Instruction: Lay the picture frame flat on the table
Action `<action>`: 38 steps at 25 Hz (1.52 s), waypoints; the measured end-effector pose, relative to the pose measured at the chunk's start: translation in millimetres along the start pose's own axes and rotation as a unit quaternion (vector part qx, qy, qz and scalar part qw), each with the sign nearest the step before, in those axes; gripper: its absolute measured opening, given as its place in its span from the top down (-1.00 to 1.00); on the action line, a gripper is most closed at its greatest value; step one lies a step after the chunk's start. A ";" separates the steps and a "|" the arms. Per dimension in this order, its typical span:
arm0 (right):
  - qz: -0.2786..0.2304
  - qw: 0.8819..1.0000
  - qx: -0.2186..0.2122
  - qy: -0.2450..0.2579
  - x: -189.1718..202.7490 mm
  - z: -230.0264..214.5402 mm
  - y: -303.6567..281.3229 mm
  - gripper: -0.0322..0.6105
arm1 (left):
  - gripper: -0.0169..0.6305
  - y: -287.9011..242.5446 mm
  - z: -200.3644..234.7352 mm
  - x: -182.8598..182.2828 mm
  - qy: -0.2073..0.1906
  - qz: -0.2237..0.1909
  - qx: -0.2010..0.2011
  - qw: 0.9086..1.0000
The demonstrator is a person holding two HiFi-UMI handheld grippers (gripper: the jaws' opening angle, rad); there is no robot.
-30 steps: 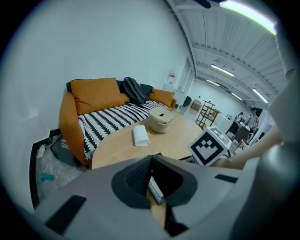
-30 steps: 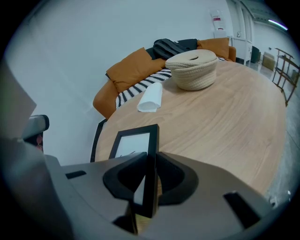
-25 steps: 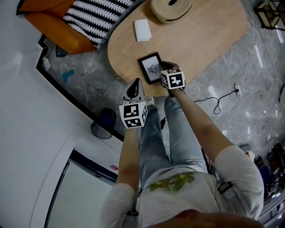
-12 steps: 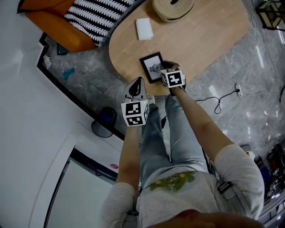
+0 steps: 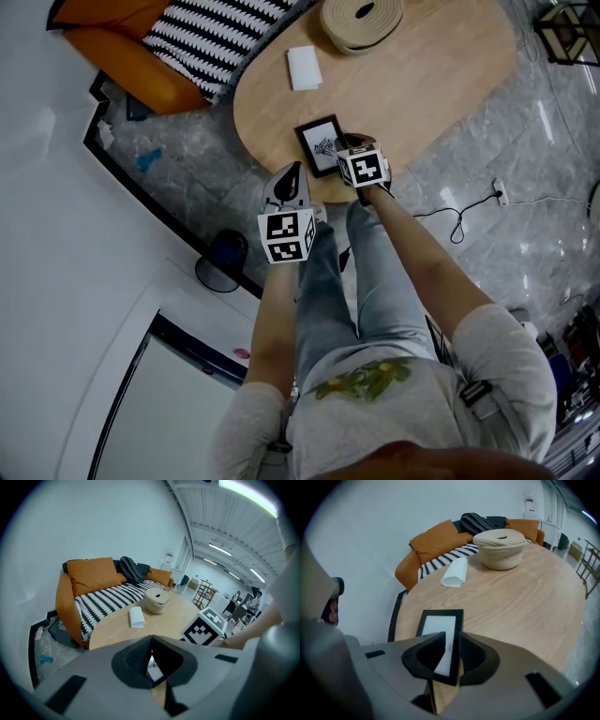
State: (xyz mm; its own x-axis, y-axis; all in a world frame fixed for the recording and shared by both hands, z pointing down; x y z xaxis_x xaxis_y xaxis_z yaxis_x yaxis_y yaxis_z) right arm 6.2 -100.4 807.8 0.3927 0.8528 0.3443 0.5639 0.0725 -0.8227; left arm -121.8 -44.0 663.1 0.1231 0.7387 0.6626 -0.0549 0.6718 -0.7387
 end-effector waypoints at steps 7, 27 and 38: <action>-0.022 1.000 -0.019 -0.004 -8.9 27.4 44.1 0.65 | 0.90 24.9 0.6 -11.9 0.002 -0.005 -0.002 1.000; -0.187 0.977 -0.089 0.058 -48.5 150.1 226.5 0.88 | 0.90 139.1 -29.7 -76.7 0.020 -0.047 0.023 0.998; -0.221 0.964 -0.094 0.117 -44.4 195.8 299.2 0.88 | 0.90 189.6 -53.5 -103.4 -0.004 -0.081 0.058 0.995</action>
State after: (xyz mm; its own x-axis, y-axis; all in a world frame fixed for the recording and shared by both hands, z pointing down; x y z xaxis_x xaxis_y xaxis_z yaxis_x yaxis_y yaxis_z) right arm 15.3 -15.2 457.8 0.2251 0.6188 0.7526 0.8265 0.2878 -0.4838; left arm -91.9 4.1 447.9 0.1315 0.6211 0.7726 -0.1489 0.7829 -0.6041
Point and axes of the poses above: the fingertips, and each gripper's own axes: y backward along the fingers, z to its left, x out of its underside, the point moved 3 cm from there along y, backward along the fingers, and after that the axes turned 12 degrees about -x, right-handed, at the moved point
